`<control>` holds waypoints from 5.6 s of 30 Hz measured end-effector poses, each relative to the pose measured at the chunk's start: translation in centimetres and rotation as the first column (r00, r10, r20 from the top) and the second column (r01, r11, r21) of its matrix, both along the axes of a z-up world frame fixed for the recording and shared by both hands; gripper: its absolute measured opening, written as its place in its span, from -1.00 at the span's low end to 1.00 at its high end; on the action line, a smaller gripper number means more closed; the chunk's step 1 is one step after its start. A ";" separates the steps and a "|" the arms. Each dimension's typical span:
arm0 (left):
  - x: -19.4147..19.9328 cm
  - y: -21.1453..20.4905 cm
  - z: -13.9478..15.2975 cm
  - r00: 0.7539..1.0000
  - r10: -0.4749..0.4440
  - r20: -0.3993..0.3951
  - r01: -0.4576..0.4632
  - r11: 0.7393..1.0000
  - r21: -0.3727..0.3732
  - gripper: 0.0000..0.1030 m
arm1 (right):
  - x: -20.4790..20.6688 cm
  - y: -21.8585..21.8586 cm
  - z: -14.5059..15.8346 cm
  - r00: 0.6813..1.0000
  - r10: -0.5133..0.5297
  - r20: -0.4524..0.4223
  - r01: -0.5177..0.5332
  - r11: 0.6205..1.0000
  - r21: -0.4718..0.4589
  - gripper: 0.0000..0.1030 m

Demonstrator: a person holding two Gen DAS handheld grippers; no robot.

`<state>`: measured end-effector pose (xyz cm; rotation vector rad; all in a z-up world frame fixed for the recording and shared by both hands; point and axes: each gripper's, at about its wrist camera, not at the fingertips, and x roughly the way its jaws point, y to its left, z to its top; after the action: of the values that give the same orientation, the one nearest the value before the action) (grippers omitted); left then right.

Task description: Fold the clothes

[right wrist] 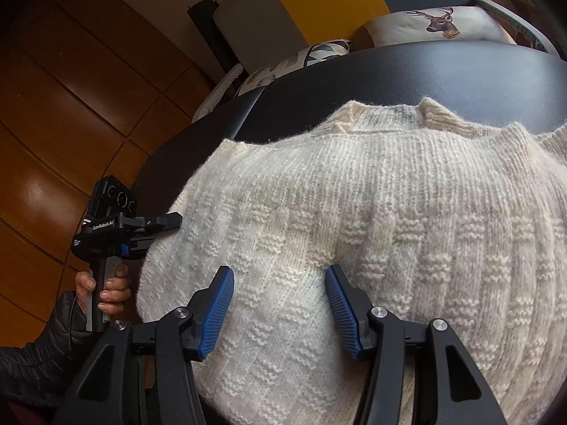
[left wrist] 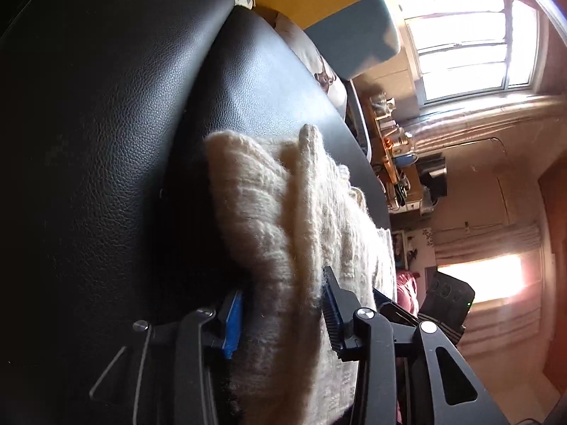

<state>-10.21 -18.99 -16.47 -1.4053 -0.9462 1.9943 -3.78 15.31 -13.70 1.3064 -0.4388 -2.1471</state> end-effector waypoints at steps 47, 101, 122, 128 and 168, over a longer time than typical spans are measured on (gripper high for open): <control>-1.5 -1.6 1.5 0.978 0.188 0.086 -0.194 0.979 0.063 -0.67 | -0.1 15.8 0.5 0.987 0.105 0.118 -0.149 0.869 0.472 0.23; 0.3 37.1 8.1 0.977 -0.142 0.160 0.149 0.988 -0.031 -0.68 | 8.1 24.0 2.2 0.996 0.016 -0.089 0.009 0.960 0.281 0.32; 5.4 19.9 12.3 0.954 -0.203 -0.219 0.122 0.935 -0.334 0.00 | 11.7 20.4 13.2 0.972 0.061 -0.229 -0.061 0.998 0.006 0.32; 7.3 19.8 11.0 0.903 -0.305 -0.303 0.221 0.934 -0.281 0.01 | 9.4 16.2 13.7 0.975 0.214 -0.068 -0.219 0.972 -0.084 0.32; 9.2 25.7 9.6 0.810 -0.525 -0.263 0.426 0.834 -0.350 0.07 | 8.9 23.6 1.2 0.896 -0.304 0.323 0.428 0.784 -0.450 0.09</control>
<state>-1.04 6.72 -6.92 -1.2078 -0.1243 1.9235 5.11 38.88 -12.52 1.2257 -1.3697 -1.9590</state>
